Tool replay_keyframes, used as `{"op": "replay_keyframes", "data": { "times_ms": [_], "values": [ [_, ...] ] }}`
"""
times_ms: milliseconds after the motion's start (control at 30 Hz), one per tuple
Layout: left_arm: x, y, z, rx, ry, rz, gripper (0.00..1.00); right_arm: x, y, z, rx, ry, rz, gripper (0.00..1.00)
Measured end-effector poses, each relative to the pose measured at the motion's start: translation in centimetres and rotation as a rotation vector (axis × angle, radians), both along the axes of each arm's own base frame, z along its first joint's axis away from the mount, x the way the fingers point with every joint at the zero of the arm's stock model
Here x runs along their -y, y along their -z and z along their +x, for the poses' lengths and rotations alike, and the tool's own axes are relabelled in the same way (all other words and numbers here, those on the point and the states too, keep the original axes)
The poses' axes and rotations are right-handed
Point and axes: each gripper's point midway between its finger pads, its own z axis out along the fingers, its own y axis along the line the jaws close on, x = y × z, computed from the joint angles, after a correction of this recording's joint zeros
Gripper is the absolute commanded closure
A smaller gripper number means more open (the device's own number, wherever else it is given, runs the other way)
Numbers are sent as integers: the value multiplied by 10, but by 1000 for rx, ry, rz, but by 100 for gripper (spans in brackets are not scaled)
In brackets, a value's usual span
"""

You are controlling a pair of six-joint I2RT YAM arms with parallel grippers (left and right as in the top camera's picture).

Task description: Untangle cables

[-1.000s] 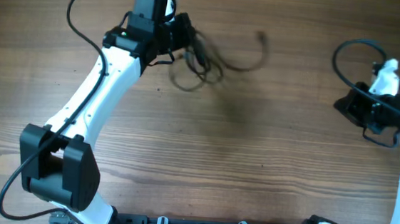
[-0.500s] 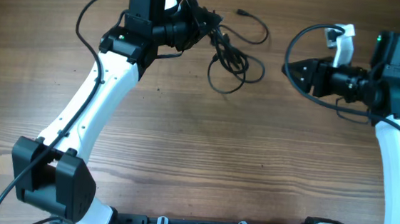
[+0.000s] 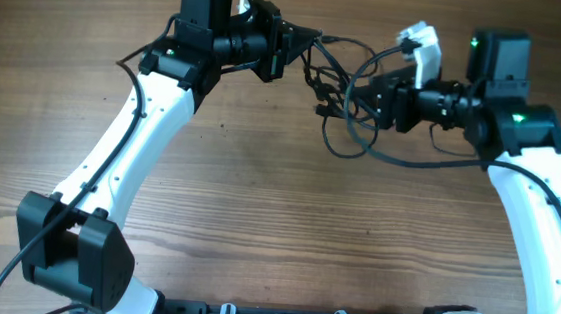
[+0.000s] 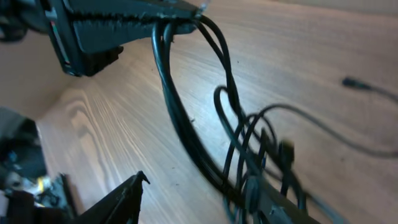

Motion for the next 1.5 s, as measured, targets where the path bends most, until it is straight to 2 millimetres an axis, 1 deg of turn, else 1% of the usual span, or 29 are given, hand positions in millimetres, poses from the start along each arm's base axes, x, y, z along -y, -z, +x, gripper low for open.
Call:
{"op": "replay_keyframes", "data": {
  "times_ms": [67,100,133,200,267,400,467,500,533,600,633,667,733,800,833,900,933,967,1033,1100,1167,1267,1300,1333,1367,1400,1433,1500],
  "values": [
    [2,-1,-2,-32,2,-22,96,-6,6,5,33,-34,-17,44],
    [3,-2,-4,-49,6,-34,96,-10,9,8,47,-51,-25,55],
    [5,-3,-5,-66,8,-46,96,-14,16,11,49,-68,-33,76],
    [7,-4,-8,-90,13,-60,96,-19,29,18,47,-85,-52,94],
    [8,-4,-8,-106,11,-68,96,-22,39,23,32,-79,-69,96],
    [7,-5,-8,-104,8,-70,96,-17,34,33,8,2,-42,96],
    [7,-4,-7,-78,15,-54,96,-7,24,36,-14,63,-9,96],
    [6,0,-9,-67,19,-30,96,0,14,36,-19,98,12,96],
    [5,6,-11,-60,26,1,96,8,-1,33,-12,130,43,96],
    [7,14,-18,-29,59,56,96,16,-27,22,0,158,99,96],
    [7,17,-23,-22,73,85,96,19,-36,16,-1,165,122,96],
    [4,18,-26,-1,76,126,96,27,-48,10,-1,182,154,96],
    [-3,14,-33,71,91,198,96,41,-70,-1,-8,221,222,96],
    [-13,14,-36,120,81,284,96,56,-83,-8,-29,273,274,96],
    [-22,20,-33,145,61,355,96,67,-89,-9,-33,316,296,96],
    [-61,50,-21,116,-34,550,96,103,-106,-11,-6,445,333,96],
    [-83,68,-15,92,-73,646,96,119,-114,-14,12,504,346,96],
    [-112,90,-8,65,-112,769,96,129,-123,-19,24,541,362,95],
    [-131,105,-4,79,-112,882,96,130,-124,-22,7,550,372,96],
    [-138,105,0,140,-82,961,96,132,-114,-22,-42,565,372,96],
    [-136,101,6,219,-35,988,96,133,-100,-21,-99,571,362,96],
    [-116,88,14,366,59,936,96,132,-81,-19,-160,562,336,96],
    [-106,82,16,423,91,895,96,132,-75,-19,-173,555,324,96],
    [-87,68,19,521,144,812,96,130,-70,-18,-185,543,312,95],
    [-79,62,18,568,171,774,96,130,-69,-18,-178,536,303,94],
    [-61,47,16,670,235,684,96,129,-64,-16,-187,525,293,92],
    [-48,38,9,735,293,618,96,127,-62,-16,-172,506,276,89],
    [-33,30,-4,803,375,534,96,121,-61,-17,-152,470,251,84]
  ]
}}
